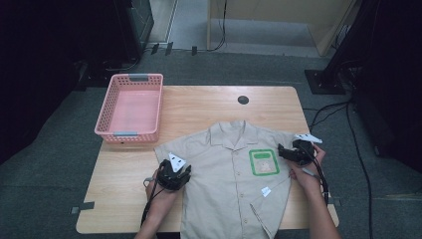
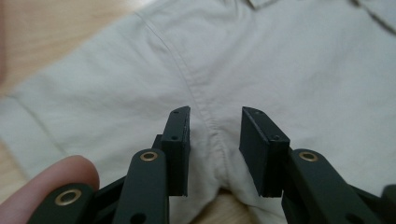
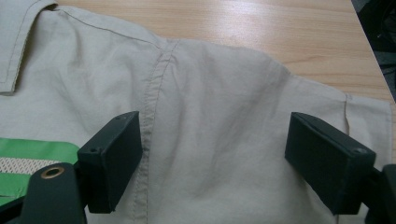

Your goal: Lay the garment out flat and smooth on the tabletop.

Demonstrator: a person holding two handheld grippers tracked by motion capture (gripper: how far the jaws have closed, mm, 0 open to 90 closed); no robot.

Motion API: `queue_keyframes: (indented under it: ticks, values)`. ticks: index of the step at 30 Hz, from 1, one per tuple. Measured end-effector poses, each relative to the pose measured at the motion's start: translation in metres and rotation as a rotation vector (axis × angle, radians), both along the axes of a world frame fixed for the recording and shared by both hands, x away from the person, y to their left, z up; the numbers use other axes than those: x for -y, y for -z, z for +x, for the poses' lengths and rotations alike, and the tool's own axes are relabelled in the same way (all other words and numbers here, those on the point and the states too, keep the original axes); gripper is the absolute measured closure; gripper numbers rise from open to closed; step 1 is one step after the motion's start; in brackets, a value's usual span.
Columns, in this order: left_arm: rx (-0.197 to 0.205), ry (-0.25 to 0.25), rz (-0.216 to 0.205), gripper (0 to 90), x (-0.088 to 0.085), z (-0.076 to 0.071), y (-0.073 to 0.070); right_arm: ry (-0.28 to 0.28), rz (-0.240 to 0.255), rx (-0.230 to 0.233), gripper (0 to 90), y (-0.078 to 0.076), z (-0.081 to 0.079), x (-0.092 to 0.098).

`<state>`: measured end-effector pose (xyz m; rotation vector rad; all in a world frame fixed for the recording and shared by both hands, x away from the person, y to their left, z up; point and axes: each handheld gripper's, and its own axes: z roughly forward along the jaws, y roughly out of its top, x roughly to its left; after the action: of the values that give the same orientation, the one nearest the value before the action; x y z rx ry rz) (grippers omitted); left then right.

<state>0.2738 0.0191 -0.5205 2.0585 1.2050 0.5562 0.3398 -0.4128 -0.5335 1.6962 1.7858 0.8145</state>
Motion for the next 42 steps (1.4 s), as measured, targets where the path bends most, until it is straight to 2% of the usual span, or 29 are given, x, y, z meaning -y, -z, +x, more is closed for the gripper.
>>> queue_keyframes:
  ticks: [4, 7, 8, 10, 13, 14, 15, 16, 18, 20, 23, 26, 29, 34, 38, 40, 42]
  values:
    - [0.0, -0.021, -0.029, 62.8, -0.003, 0.0, 0.004, 0.0, 0.0, 0.0, 18.7, 0.0, 0.0, 0.0]
    - [0.027, -0.026, -0.043, 59.6, -0.007, -0.001, 0.007, 0.0, 0.001, 0.0, 18.7, 0.0, 0.0, 0.0]
    - [0.025, -0.038, -0.05, 58.4, -0.007, -0.001, 0.007, 0.0, 0.002, 0.0, 18.7, 0.0, 0.0, 0.0]
    - [0.026, -0.039, -0.045, 56.6, -0.008, -0.001, 0.007, 0.004, 0.002, -0.001, 18.7, 0.0, 0.0, 0.0]
    - [0.02, -0.033, -0.043, 45.3, -0.008, -0.002, 0.007, -0.007, 0.004, -0.005, 19.8, -0.001, -0.001, 0.002]
    - [0.018, -0.032, -0.044, 41.8, -0.009, -0.002, 0.007, -0.019, 0.021, -0.019, 22.8, -0.003, -0.001, 0.005]
    - [0.014, -0.038, -0.053, 40.4, -0.009, -0.002, 0.006, 0.003, 0.057, -0.034, 29.5, -0.006, -0.002, 0.011]
    - [0.014, -0.042, -0.062, 40.5, -0.01, -0.003, 0.004, 0.031, 0.085, -0.026, 34.6, -0.01, -0.005, 0.016]
    - [0.042, -0.044, -0.082, 44.5, -0.011, -0.006, -0.002, 0.044, 0.128, 0.028, 40.4, -0.02, -0.013, 0.024]
    - [0.048, -0.042, -0.091, 44.6, -0.014, -0.008, -0.008, 0.014, 0.14, 0.062, 42.1, -0.029, -0.022, 0.026]
    - [0.049, -0.038, -0.102, 48.1, -0.017, -0.013, -0.014, -0.043, 0.089, 0.043, 45.4, -0.034, -0.036, 0.019]
    - [0.036, -0.027, -0.099, 52.3, -0.021, -0.019, -0.015, -0.088, 0.088, 0.0, 47.4, -0.03, -0.051, 0.011]
    - [0.025, -0.044, -0.091, 53.2, -0.025, -0.025, -0.011, -0.094, 0.079, -0.036, 44.2, -0.023, -0.067, 0.006]
    - [0.012, -0.055, -0.095, 53.8, -0.02, -0.027, -0.005, -0.102, 0.07, -0.038, 51.1, -0.017, -0.084, 0.004]
    - [0.007, -0.06, -0.06, 58.2, -0.008, -0.026, 0.001, -0.133, 0.025, -0.049, 57.4, -0.01, -0.088, -0.002]
    - [0.008, -0.074, -0.051, 62.4, -0.006, -0.025, 0.005, -0.126, 0.001, -0.035, 62.5, -0.009, -0.089, -0.004]
    - [0.012, -0.089, -0.047, 65.6, -0.005, -0.024, 0.005, -0.114, -0.008, -0.029, 72.0, -0.008, -0.089, -0.002]
